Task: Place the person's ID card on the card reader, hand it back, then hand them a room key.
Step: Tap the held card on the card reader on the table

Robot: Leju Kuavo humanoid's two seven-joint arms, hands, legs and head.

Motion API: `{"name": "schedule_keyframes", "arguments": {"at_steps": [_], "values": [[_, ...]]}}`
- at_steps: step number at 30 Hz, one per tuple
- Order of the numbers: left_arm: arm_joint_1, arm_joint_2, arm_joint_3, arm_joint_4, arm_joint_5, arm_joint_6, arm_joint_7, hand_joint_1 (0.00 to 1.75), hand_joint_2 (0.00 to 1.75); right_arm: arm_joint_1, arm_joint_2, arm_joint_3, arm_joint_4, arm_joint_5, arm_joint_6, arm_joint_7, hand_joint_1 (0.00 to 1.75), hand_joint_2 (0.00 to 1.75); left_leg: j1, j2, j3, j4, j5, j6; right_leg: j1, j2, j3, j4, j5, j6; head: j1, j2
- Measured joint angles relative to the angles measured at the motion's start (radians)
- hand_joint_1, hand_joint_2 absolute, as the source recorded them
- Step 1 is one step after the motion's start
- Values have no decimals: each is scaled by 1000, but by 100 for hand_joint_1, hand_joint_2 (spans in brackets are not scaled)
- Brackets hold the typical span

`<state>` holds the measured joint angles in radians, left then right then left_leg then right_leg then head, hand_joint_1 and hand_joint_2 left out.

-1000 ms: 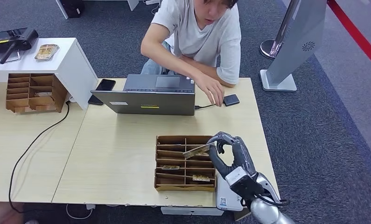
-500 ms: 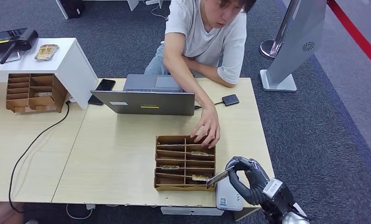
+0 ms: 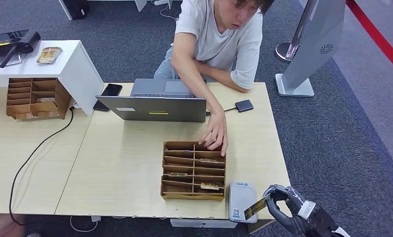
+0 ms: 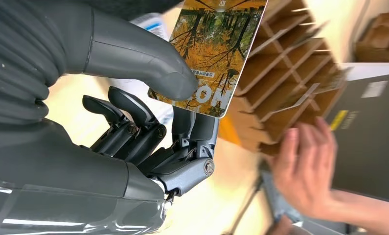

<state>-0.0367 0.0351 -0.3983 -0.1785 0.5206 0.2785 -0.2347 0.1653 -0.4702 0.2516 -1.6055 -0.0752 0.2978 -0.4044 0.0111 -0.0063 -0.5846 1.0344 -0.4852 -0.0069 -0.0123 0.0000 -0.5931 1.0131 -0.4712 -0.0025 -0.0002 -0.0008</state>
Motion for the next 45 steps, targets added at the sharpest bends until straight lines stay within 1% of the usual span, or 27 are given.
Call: {"name": "schedule_keyframes", "arguments": {"at_steps": [8,14,20,26,32,37,45], "values": [[0,0,0,0,4,0,-8,0,0,34,-108,-25,-5,2,15,60,175,175,0,0,0,0,0,0,0,0,0,0,0,0,0,0],[0,0,0,0,13,0,-9,0,0,28,-155,-21,-5,38,-12,108,175,175,0,0,0,0,0,0,0,0,0,0,0,0,0,0],[0,-1,0,0,18,0,-11,0,0,-7,-177,3,-6,74,-22,138,175,175,0,0,0,0,0,0,0,0,0,0,0,0,0,0],[-1,-2,0,0,20,-2,-14,0,0,-64,-187,41,-5,107,-20,165,175,175,0,0,0,0,0,0,0,0,0,0,0,0,0,0],[-1,-2,0,0,26,-3,-16,0,0,-136,-191,100,0,140,-26,186,175,175,0,1,0,0,0,0,0,1,0,0,0,0,0,0],[-1,-2,0,0,34,-3,-18,0,0,-197,-204,163,7,165,-45,207,175,175,0,1,0,0,0,0,0,0,0,0,0,0,0,0],[-1,-2,0,0,36,-6,-21,0,0,-243,-216,210,14,169,-46,211,175,175,0,0,0,0,0,0,0,0,0,0,0,0,0,0]]}}
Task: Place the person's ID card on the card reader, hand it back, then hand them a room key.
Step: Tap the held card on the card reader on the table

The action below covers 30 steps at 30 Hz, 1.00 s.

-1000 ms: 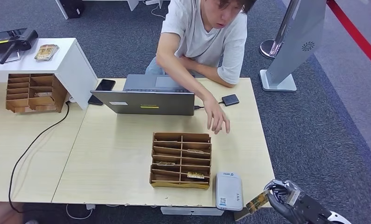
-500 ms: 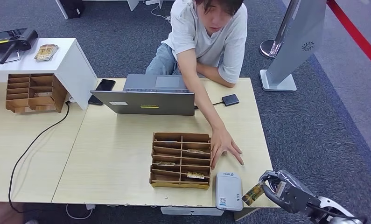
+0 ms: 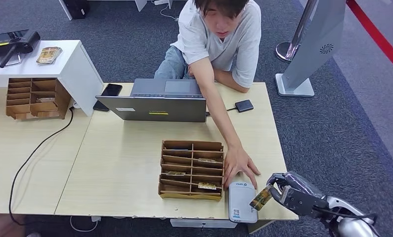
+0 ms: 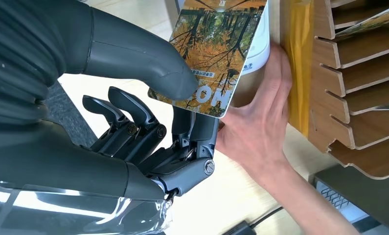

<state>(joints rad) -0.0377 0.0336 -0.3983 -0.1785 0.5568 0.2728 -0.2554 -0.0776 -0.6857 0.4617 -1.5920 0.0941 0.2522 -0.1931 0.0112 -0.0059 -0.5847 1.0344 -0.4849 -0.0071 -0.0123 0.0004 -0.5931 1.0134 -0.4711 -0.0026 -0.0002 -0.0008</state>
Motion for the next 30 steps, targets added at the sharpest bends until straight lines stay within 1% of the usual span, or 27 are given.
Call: {"name": "schedule_keyframes", "arguments": {"at_steps": [7,11,22,30], "values": [[0,0,0,0,3,-1,-7,0,0,-31,-10,30,10,11,-2,16,175,175,0,0,0,0,0,0,0,0,0,0,0,0,0,0],[0,0,0,0,6,-1,-7,0,0,-54,-13,49,20,26,-17,36,175,175,0,0,0,0,0,0,0,0,0,0,0,0,0,0],[0,-3,0,0,15,-1,-8,0,0,-103,-11,103,71,86,-71,65,175,175,0,0,0,0,0,0,0,0,0,0,0,0,0,0],[0,-6,0,0,18,-1,-10,0,0,-128,-3,135,98,110,-86,72,175,175,0,0,0,0,0,0,0,0,0,0,0,0,0,0]]}}
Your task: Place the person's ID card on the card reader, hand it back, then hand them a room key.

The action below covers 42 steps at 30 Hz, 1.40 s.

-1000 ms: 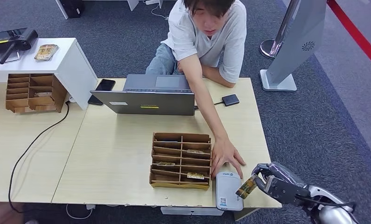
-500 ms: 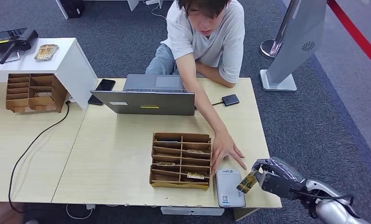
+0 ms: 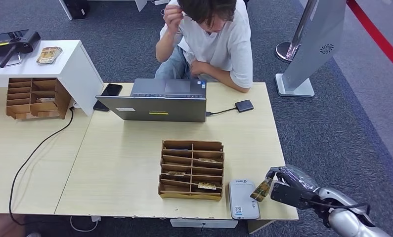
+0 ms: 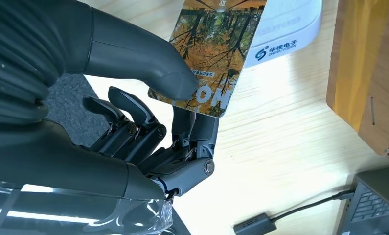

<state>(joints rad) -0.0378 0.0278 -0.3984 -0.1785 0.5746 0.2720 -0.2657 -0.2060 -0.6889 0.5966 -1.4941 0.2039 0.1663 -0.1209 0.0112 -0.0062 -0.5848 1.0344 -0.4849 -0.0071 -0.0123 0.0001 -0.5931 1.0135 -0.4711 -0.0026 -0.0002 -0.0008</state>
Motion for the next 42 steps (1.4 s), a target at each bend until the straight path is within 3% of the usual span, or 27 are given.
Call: {"name": "schedule_keyframes", "arguments": {"at_steps": [10,18,27,34,42], "values": [[0,0,0,0,1,-3,-7,0,0,-15,-4,21,6,-32,45,-3,175,175,0,0,0,0,0,0,0,0,0,0,0,0,0,0],[0,0,-2,0,3,-9,-11,0,0,-21,-60,28,-44,-161,121,-26,175,175,0,0,0,0,0,0,0,0,0,0,0,0,0,0],[0,0,-10,0,3,-10,-16,0,0,-27,-93,35,-77,-173,134,-21,175,175,0,0,0,0,0,0,0,0,0,0,0,0,0,0],[0,0,-17,0,3,-11,-17,0,0,-61,-79,72,-55,-137,113,-2,175,175,0,0,0,0,0,0,0,0,0,0,0,0,0,0],[-2,0,-22,0,3,-16,-18,0,0,-116,-4,152,24,-105,97,-5,175,175,0,0,0,0,0,0,0,0,0,0,0,0,0,0]]}}
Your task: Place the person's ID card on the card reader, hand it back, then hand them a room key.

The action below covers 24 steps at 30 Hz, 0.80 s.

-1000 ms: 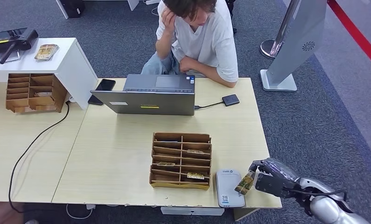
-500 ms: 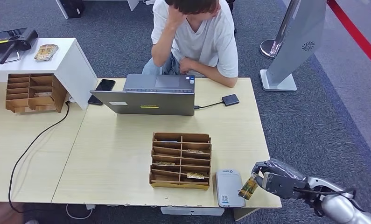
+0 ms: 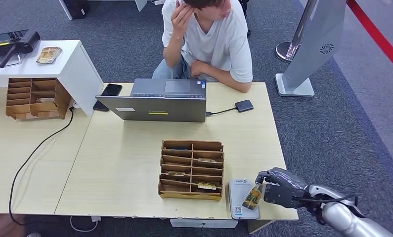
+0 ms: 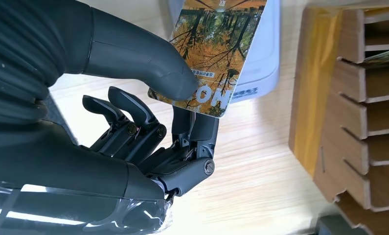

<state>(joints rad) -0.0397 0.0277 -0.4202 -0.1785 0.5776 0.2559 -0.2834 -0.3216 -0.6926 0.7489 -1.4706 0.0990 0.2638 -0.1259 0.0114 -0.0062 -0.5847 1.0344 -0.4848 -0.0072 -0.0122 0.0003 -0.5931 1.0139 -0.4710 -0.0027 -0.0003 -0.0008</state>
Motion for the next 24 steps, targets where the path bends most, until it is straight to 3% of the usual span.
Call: {"name": "schedule_keyframes", "arguments": {"at_steps": [12,24], "values": [[0,0,-4,0,0,-4,-1,0,0,-46,66,70,76,18,-11,4,175,175,0,0,0,0,0,0,0,0,0,0,0,0,0,0],[0,0,-5,0,10,-5,-9,0,0,-72,113,117,149,106,-88,36,175,175,0,0,0,0,0,0,0,0,0,0,0,0,0,0]]}}
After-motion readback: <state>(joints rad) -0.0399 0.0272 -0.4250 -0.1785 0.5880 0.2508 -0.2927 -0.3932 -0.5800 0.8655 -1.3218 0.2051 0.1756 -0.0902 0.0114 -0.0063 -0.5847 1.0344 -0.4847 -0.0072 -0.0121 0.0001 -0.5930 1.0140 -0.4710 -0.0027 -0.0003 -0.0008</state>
